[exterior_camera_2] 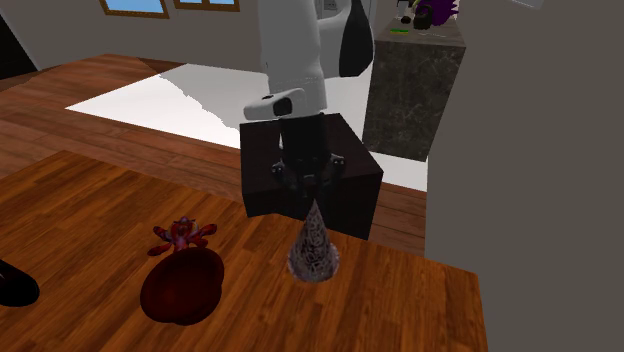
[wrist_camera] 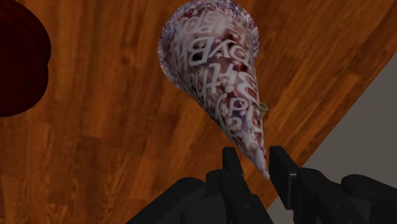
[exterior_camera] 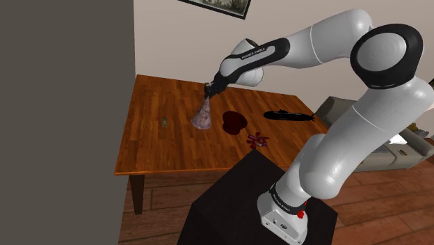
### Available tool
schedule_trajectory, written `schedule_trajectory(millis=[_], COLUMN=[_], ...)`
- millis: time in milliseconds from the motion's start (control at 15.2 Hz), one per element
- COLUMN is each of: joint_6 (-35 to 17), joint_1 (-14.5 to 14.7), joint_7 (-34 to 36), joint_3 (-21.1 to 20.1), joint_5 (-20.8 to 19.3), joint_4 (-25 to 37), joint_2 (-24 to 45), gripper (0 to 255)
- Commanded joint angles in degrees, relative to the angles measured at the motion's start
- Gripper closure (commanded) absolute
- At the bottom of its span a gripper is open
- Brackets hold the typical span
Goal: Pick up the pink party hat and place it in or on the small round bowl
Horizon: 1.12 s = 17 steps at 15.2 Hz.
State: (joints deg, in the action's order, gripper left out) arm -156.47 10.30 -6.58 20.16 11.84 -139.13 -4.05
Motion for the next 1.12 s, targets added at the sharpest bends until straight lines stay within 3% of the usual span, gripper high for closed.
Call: schedule_trajectory(millis=[0, 132, 1056], joint_6=[1.59, 2.69, 17.65], joint_1=[-0.28, -0.48, -7.14], joint_7=[1.2, 1.96, -19.3], joint_3=[-0.11, -0.23, 12.1], joint_5=[-1.47, -2.37, 3.32], joint_4=[0.61, 1.01, 13.24], joint_2=[-1.1, -1.88, -1.32], gripper=[255, 255, 255])
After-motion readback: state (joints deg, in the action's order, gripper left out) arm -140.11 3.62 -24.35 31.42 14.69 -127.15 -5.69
